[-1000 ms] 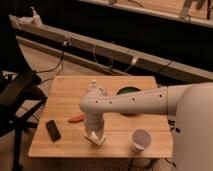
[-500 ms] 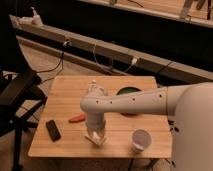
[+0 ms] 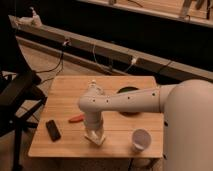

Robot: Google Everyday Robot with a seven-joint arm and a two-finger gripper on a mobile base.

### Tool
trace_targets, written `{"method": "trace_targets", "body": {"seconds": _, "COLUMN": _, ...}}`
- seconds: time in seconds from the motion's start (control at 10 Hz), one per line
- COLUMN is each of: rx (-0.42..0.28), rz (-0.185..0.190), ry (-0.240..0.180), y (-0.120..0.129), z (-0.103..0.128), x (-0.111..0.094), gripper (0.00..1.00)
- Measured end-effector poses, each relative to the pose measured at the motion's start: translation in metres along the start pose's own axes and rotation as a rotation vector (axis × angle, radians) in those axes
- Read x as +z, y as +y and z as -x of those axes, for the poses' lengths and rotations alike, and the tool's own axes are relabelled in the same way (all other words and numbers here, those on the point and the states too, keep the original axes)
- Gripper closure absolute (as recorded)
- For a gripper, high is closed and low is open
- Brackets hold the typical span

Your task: Place the white sponge in the ceramic bowl

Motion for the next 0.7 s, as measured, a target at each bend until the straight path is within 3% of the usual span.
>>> {"method": "trace_targets", "body": {"seconds": 0.2, "rx": -0.003, "rz": -0.015, "ry": -0.003, "y": 0.001, "z": -0.001, "x": -0.005, "gripper": 0.37}}
{"method": "trace_targets", "body": {"seconds": 0.4, "rx": -0.002, "rz": -0.094, "ry": -0.004, "y": 0.003, "z": -0.005, "x": -0.010, "gripper": 0.22}}
{"method": "trace_targets", "body": {"seconds": 0.7, "rx": 0.003, "rz": -0.144, "ry": -0.005, "y": 0.004, "z": -0.007, "x": -0.018, "gripper": 0.20}}
